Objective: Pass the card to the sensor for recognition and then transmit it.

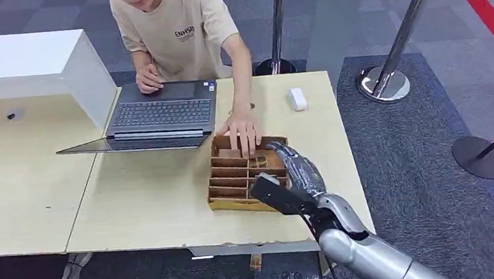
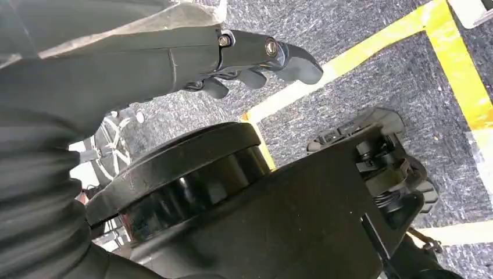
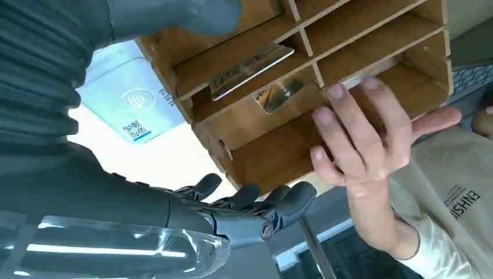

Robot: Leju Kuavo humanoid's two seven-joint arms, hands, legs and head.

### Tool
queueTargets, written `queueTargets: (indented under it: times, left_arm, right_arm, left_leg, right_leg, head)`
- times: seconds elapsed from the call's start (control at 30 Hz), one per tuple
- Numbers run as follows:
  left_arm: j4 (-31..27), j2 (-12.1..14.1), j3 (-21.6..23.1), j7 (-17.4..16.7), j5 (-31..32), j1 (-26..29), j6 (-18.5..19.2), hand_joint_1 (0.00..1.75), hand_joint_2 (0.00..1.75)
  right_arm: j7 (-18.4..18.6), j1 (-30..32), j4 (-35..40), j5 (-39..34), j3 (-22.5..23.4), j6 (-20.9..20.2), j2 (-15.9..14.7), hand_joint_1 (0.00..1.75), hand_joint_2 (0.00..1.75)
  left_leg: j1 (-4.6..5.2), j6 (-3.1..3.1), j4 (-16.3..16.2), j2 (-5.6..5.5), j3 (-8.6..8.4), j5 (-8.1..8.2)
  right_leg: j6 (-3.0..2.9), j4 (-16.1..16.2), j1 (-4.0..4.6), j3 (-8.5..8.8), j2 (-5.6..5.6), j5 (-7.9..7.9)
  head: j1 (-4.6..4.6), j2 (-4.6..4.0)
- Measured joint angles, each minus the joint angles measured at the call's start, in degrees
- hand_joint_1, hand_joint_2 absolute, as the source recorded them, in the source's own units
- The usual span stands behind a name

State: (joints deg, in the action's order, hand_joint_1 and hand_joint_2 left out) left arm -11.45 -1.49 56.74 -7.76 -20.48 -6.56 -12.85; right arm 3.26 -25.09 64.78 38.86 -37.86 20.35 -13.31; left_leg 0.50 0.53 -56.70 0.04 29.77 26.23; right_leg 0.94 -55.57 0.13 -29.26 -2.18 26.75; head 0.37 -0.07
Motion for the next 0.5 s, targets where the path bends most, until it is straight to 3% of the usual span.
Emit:
queueTargets:
  times: [0.13,0.2,0.23,0.3,0.33,0.5]
  left_arm:
    - [0.0,0.0,0.0,0.0,-0.1,0.0,0.0,0.0,1.75]
    - [0.0,0.0,0.0,0.0,-0.1,0.0,0.0,0.0,1.75]
    - [0.0,0.0,0.0,0.0,-0.1,0.0,0.0,0.0,1.75]
    - [0.0,0.0,0.0,0.0,-0.1,0.0,0.0,0.0,1.75]
    - [0.0,0.0,0.0,0.0,-0.1,0.0,0.0,0.0,1.75]
    - [0.0,0.0,0.0,-0.1,-0.1,-0.1,0.0,0.0,1.75]
  right_arm:
    - [0.7,0.0,0.0,0.3,-0.5,0.1,0.4,0.51,1.75]
    - [1.1,0.0,-0.1,0.5,-0.8,0.2,0.7,0.51,1.75]
    - [1.1,0.0,-0.2,0.5,-0.9,0.2,0.8,0.65,1.75]
    - [1.2,0.1,-0.5,0.5,-1.1,0.3,1.2,0.72,1.75]
    - [1.2,0.1,-0.7,0.5,-1.2,0.3,1.4,0.91,1.75]
    - [1.2,-0.1,-2.0,1.0,-1.8,0.8,2.1,1.01,1.75]
  left_leg:
    - [0.0,0.0,0.0,0.0,0.0,0.0]
    - [0.0,0.0,0.0,0.0,0.0,0.0]
    - [0.0,0.0,0.0,0.0,-0.01,0.0]
    - [0.0,0.0,0.0,0.0,0.0,0.0]
    - [0.0,0.0,0.0,0.0,0.0,0.0]
    - [0.0,0.0,0.0,0.0,0.01,0.0]
  right_leg:
    - [0.0,0.0,0.0,0.0,0.0,0.0]
    - [0.0,0.0,0.0,0.0,0.0,0.0]
    - [0.0,0.0,0.0,0.0,0.0,0.0]
    - [0.0,0.0,0.0,0.0,0.0,0.0]
    - [0.0,0.0,0.0,0.0,0.0,0.0]
    - [0.0,0.0,0.0,0.0,0.0,0.0]
  head:
    - [0.0,0.0]
    - [-0.02,0.0]
    - [-0.02,0.0]
    - [0.0,0.0]
    - [-0.02,0.0]
    - [0.0,0.0]
